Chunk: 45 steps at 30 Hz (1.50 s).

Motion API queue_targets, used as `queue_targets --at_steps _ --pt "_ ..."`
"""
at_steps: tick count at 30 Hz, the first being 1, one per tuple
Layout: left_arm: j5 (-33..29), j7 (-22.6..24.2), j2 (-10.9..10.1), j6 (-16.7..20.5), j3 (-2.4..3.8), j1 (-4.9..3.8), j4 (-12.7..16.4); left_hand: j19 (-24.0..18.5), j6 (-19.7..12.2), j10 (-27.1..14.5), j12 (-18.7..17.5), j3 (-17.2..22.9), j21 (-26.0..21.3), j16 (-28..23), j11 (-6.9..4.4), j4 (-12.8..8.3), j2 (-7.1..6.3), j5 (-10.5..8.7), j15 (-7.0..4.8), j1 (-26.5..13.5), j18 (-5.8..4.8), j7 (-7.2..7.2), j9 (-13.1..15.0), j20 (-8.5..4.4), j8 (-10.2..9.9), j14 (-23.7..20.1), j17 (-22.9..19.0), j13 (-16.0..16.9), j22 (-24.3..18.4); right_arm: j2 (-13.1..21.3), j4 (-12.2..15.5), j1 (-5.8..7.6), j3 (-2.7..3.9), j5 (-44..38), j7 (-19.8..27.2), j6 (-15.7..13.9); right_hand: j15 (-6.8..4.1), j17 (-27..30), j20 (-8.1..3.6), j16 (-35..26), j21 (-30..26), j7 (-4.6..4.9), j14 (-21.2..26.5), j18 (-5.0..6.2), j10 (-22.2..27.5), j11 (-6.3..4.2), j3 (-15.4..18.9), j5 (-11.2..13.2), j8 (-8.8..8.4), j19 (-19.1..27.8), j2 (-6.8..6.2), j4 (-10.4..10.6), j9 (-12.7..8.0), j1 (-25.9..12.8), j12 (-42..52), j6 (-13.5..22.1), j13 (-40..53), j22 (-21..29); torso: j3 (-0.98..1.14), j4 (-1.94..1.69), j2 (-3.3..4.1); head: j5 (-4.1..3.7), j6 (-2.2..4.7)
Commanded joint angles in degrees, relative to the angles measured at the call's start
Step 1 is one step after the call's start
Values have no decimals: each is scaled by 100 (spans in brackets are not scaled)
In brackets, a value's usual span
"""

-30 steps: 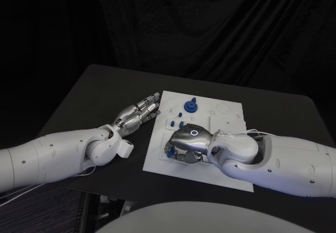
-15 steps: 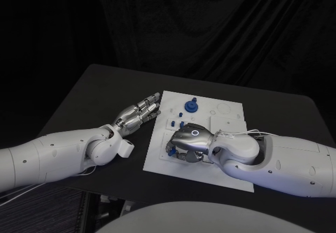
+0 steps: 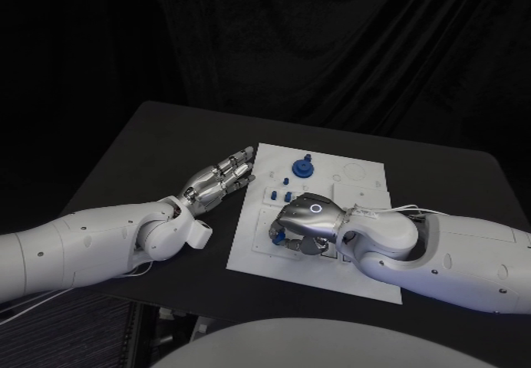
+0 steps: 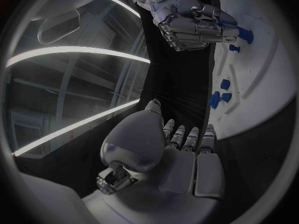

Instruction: Assemble the parts on the task board

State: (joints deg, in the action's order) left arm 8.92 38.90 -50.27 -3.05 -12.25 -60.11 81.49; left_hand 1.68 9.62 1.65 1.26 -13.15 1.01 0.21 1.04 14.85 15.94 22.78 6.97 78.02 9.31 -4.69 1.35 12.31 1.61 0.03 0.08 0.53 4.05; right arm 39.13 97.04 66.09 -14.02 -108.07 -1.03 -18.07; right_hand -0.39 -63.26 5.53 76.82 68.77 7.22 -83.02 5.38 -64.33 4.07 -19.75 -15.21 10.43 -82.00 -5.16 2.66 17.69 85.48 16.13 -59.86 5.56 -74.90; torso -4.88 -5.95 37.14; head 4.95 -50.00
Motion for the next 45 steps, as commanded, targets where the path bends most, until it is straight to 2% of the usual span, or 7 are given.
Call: queue_targets --at_steps 1,25,32,38,40,42,45 --pt "-23 466 6 -72 6 11 5 6 -19 -4 1 -1 33 -21 27 -22 16 32 33 62 30 28 4 36 -24 -3 -8 8 2 28 -4 -22 -13 -71 -140 80 -21 19 -14 -45 -29 20 26 -92 -36 -22 14 3 20 33 -30 -36 -1 35 -25 -39 5 -922 1 2 -8 12 0" --pt "-23 454 28 -79 6 18 -12 7 -24 -4 1 5 34 -21 30 -40 14 53 35 81 27 30 4 36 -25 -3 -8 8 2 18 -42 -22 -14 -71 -184 224 9 79 10 -94 -103 53 71 -81 39 10 -9 84 -184 80 -55 -8 6 -43 -153 255 14 -902 -4 -3 -4 16 0" --pt "-23 453 39 -84 6 19 -17 7 -24 -4 1 5 34 -21 30 -40 14 53 35 81 27 30 4 36 -25 -3 -8 8 2 -34 -71 -22 -14 -71 -195 267 129 159 101 -149 -228 -80 131 -65 439 156 -22 345 -650 146 -180 141 -166 -247 -398 984 -6 -870 -5 -5 -4 2 0" --pt "-23 452 42 -84 6 19 -20 7 -23 -5 0 7 33 -21 29 -45 15 58 35 87 26 32 4 36 -24 -3 -8 7 0 -41 -78 -22 -14 -70 -230 317 209 260 193 -208 -371 -238 211 -36 907 260 74 544 -693 217 -237 210 -370 -318 -553 1567 -9 -834 -5 -2 -6 9 0" --pt "-23 454 44 -85 6 20 -25 7 -23 -5 0 7 33 -21 29 -45 15 58 35 87 26 32 4 36 -24 -3 -8 7 0 -22 -71 -22 -14 -32 -246 321 237 415 223 -304 -586 -385 324 4 1451 344 293 710 -690 326 -245 249 -621 -358 -708 2273 -46 -779 -7 -1 -8 13 0" --pt "-23 455 45 -85 6 20 -28 7 -23 -5 0 7 33 -21 29 -45 15 58 35 87 26 32 4 36 -24 -3 -8 7 0 6 -56 -22 -14 -7 -252 302 241 479 235 -342 -696 -391 371 22 1620 368 376 733 -691 379 -229 260 -667 -348 -724 2330 -45 -752 -8 -4 -8 9 0" --pt "-23 459 40 -83 6 21 -28 7 -20 -8 -2 9 33 -21 28 -48 16 62 35 90 26 34 5 35 -24 -3 -8 6 -1 78 -18 -22 -14 19 -253 176 274 775 270 -513 -1163 -447 638 98 2366 480 716 803 -735 635 -251 434 -948 -213 -745 3064 -76 -645 -7 -4 -6 -1 0"
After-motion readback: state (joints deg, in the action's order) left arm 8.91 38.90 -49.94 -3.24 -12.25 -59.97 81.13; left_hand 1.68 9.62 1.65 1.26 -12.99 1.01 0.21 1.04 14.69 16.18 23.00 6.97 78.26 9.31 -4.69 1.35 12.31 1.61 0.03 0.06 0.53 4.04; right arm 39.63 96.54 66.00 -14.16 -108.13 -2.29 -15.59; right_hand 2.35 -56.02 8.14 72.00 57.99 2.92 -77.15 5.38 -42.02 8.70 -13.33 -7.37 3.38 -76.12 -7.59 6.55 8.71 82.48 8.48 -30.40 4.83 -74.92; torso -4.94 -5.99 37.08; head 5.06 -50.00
